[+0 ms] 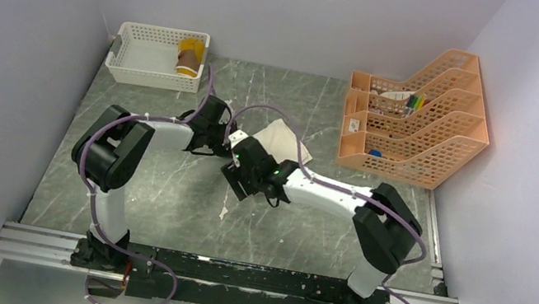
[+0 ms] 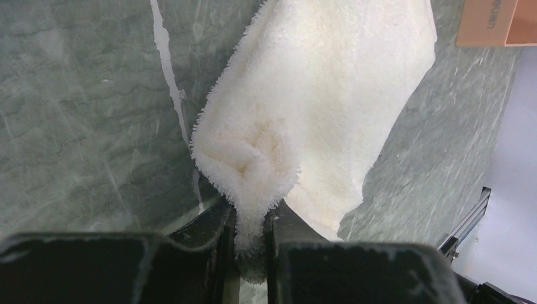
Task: Roll the towels
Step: Roll the towel at the center of the board.
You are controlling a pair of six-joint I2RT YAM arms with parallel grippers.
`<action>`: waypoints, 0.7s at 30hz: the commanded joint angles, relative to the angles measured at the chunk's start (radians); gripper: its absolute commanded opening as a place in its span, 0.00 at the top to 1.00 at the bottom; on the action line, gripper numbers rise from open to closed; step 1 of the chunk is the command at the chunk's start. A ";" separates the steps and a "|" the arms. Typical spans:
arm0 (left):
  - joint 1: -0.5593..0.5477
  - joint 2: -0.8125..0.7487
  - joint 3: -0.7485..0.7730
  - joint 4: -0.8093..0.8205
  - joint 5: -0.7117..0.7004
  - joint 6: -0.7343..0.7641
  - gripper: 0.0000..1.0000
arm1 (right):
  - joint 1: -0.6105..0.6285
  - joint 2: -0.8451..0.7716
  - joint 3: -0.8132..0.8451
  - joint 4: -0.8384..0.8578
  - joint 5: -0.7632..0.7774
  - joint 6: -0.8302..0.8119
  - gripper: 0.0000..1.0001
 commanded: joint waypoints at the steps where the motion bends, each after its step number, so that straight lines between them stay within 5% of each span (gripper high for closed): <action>1: -0.003 0.017 0.027 -0.040 -0.002 0.030 0.82 | 0.048 0.072 0.008 -0.054 0.250 -0.054 0.33; 5: -0.003 0.024 0.034 -0.050 0.004 0.036 0.82 | 0.062 0.110 0.011 -0.036 0.280 -0.064 0.36; 8: -0.003 0.030 0.040 -0.054 0.007 0.038 0.81 | 0.063 0.129 0.013 -0.023 0.267 -0.065 0.48; 13: 0.002 0.016 0.031 -0.049 0.002 0.032 0.79 | 0.058 0.146 -0.008 0.015 0.243 -0.056 0.97; 17: 0.039 -0.043 -0.011 -0.033 0.004 0.022 0.68 | 0.010 0.110 -0.046 0.071 0.145 -0.027 1.00; 21: 0.084 -0.165 -0.065 -0.032 -0.014 0.017 0.40 | -0.127 0.034 -0.110 0.162 -0.127 0.040 1.00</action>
